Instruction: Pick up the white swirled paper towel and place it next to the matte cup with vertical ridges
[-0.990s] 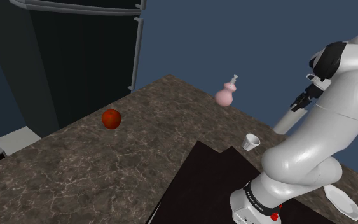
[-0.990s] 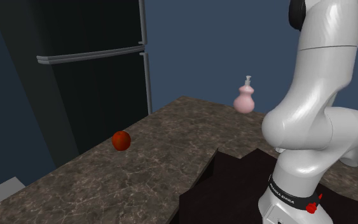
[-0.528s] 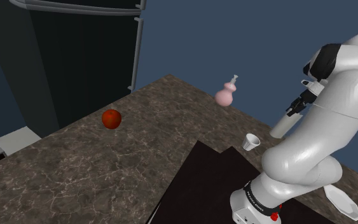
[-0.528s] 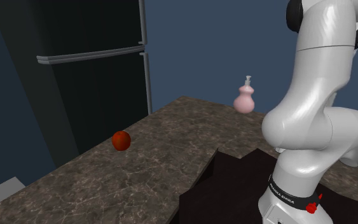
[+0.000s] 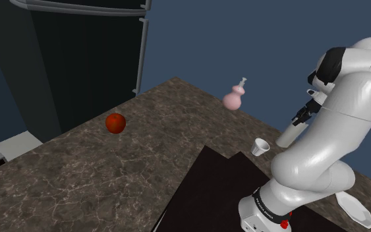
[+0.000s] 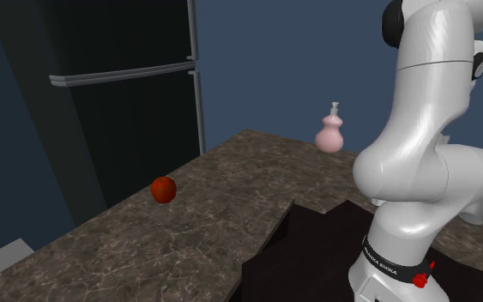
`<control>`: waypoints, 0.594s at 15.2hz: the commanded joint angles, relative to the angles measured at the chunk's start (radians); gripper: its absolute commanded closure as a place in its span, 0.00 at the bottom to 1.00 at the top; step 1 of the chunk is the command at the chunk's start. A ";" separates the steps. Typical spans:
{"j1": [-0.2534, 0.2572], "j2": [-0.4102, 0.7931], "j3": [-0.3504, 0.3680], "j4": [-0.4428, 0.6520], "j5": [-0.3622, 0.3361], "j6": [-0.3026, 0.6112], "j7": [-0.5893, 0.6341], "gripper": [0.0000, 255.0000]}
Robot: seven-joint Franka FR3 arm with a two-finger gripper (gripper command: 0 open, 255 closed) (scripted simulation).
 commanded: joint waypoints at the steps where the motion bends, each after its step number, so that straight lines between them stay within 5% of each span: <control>1: -0.007 0.016 0.007 -0.009 0.015 0.018 -0.013 1.00; 9: -0.031 0.080 0.039 -0.043 0.076 0.092 -0.060 1.00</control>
